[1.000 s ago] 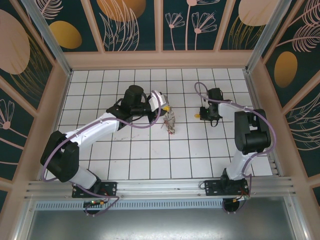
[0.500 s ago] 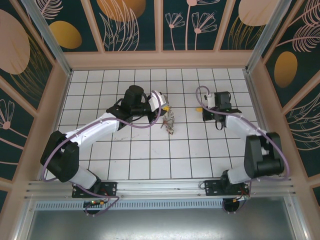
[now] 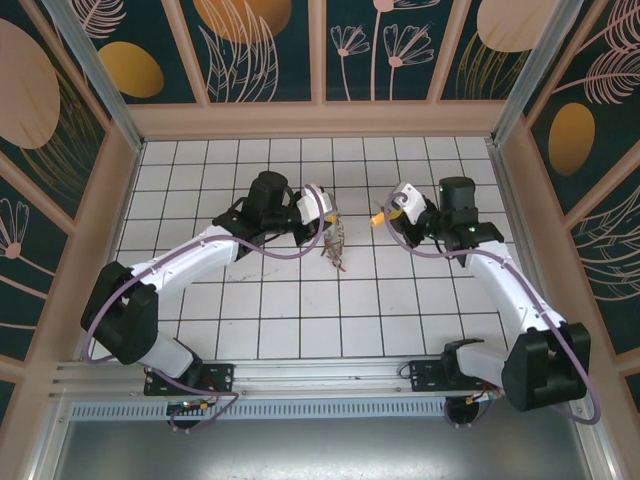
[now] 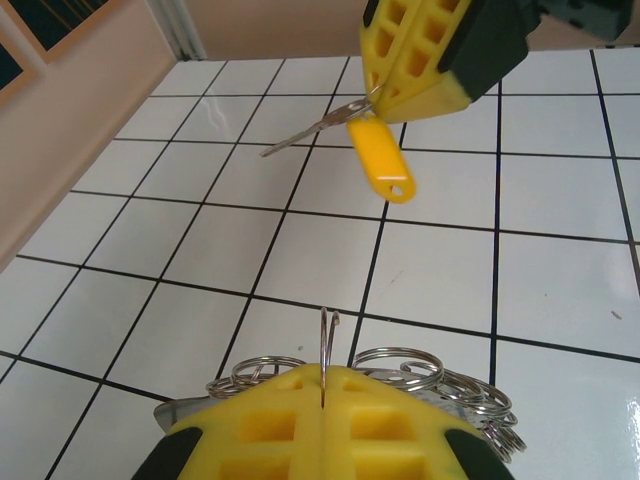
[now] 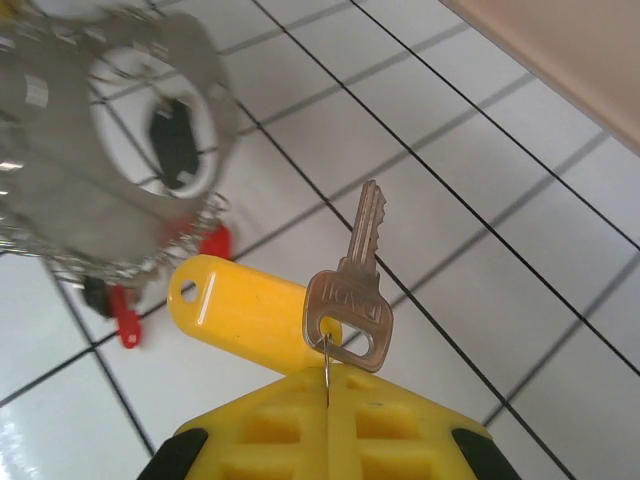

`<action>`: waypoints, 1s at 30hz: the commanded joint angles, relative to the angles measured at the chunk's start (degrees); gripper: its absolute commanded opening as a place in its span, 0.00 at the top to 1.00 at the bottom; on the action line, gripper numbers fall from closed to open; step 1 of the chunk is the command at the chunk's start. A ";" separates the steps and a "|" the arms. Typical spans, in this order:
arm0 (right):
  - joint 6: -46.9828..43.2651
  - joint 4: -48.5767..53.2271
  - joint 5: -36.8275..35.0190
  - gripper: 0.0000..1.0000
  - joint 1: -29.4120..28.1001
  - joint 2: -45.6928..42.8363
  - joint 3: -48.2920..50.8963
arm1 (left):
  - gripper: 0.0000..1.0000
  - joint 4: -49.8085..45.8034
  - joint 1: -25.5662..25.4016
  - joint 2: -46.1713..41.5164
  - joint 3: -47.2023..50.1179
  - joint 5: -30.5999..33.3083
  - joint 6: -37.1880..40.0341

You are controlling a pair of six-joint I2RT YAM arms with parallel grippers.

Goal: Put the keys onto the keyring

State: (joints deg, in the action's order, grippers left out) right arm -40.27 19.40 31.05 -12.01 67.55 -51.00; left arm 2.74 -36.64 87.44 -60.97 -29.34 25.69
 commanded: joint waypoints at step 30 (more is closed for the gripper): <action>1.45 6.34 -15.52 0.97 -2.68 24.03 -3.05 | 1.00 3.25 1.02 -5.96 6.41 1.09 3.66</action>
State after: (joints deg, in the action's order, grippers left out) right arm -42.17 27.33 16.34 -14.31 90.52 -54.52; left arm 3.20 -36.10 84.95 -56.86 -28.18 29.95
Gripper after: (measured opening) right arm 0.052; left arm 0.067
